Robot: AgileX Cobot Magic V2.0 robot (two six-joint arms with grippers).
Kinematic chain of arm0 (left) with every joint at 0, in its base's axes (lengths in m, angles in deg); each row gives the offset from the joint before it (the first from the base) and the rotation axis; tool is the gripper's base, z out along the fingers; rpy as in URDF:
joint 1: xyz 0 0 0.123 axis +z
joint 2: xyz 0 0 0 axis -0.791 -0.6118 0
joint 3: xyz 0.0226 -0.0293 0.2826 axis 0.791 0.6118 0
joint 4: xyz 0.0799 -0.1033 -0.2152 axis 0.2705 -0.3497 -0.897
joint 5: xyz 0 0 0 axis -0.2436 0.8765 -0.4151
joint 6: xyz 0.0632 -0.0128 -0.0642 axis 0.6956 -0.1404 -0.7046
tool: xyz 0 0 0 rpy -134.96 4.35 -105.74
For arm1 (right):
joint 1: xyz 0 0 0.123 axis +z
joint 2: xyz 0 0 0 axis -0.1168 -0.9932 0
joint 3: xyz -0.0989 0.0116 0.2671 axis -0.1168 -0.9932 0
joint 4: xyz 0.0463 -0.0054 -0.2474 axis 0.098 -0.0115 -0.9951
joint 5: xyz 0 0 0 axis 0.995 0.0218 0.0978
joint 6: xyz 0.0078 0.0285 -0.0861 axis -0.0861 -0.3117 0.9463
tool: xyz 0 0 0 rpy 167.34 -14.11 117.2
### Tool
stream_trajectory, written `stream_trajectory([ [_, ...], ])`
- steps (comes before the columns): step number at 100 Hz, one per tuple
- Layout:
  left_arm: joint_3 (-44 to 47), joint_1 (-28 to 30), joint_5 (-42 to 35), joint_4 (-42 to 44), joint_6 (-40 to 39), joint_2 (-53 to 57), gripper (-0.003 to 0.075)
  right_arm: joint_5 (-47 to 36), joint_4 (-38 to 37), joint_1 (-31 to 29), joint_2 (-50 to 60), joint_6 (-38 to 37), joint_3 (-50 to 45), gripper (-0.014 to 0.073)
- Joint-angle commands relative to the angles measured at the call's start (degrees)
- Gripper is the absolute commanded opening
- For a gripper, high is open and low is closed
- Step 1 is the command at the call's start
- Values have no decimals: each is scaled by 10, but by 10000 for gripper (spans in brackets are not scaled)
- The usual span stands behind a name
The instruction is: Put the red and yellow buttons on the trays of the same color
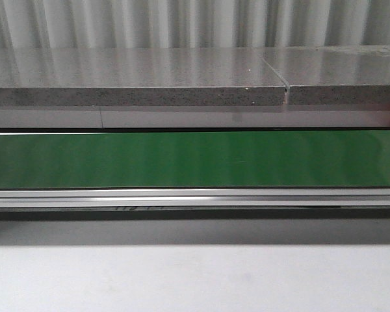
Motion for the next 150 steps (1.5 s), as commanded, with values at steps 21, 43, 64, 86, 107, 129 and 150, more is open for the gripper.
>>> stream_trajectory([
  [21, 3, -31, 26, -19, 42, 123, 92, -39, 0, 0, -5, 4, 13, -60],
  [43, 47, -95, 32, -21, 43, 173, 92, -39, 0, 0, -5, 4, 13, -60],
  [64, 89, -157, 37, -22, 43, 175, 92, -39, 0, 0, -5, 4, 13, -60],
  [86, 103, -164, 14, -22, 43, 151, 93, -39, 0, 0, -5, 4, 13, -60],
  [107, 103, -164, 10, -33, 43, 120, 94, -39, 0, 0, -5, 4, 13, -60],
  [129, 103, -164, 12, -47, 50, 115, 254, -39, 0, 0, -5, 4, 13, -60],
  [150, 101, -164, 6, -61, 67, 115, 550, -39, 0, 0, -5, 4, 13, -60],
])
